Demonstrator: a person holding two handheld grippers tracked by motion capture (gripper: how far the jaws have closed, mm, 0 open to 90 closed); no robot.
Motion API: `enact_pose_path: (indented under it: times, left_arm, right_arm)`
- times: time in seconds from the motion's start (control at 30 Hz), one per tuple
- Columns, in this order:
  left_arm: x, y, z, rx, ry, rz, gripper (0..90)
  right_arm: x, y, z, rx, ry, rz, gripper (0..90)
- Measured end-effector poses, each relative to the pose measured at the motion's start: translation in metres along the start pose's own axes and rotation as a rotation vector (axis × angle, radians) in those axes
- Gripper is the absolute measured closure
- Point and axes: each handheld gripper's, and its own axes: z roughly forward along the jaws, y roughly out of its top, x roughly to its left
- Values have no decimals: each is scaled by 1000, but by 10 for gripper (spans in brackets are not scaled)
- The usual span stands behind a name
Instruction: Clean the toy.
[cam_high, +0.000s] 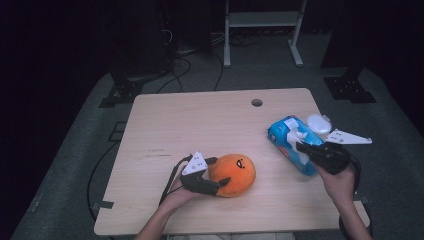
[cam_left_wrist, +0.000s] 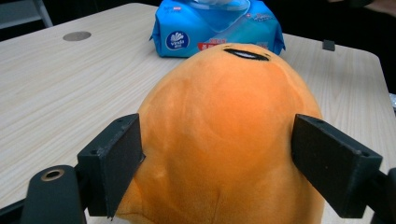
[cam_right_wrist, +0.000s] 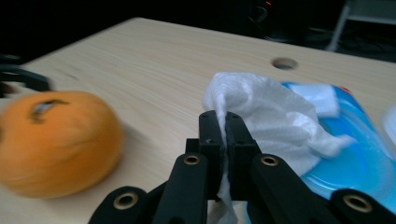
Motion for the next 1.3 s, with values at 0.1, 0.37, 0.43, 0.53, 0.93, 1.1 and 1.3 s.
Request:
enact_pose_path:
  times: [0.1,0.37,0.43,0.53,0.93,1.1,1.3]
  left_arm:
    - [1,-1,1,1,1,-2,174]
    - [2,-3,3,2,5,4,174]
    - [2,-3,3,1,3,0,175]
    - [3,-4,3,0,2,-3,174]
    - [3,-4,5,-2,-6,1,175]
    - [4,-4,6,3,-7,6,175]
    - [4,-5,7,3,-10,7,177]
  right_arm:
    - [15,5,-4,0,49,-28,867]
    - [81,9,-4,34,254,-94,867]
    - [99,9,-2,64,312,-113,867]
    - [107,9,0,87,340,-120,867]
    - [97,4,46,163,376,-141,861]
    - [73,-8,73,164,390,-45,862]
    - [94,7,55,116,421,-92,862]
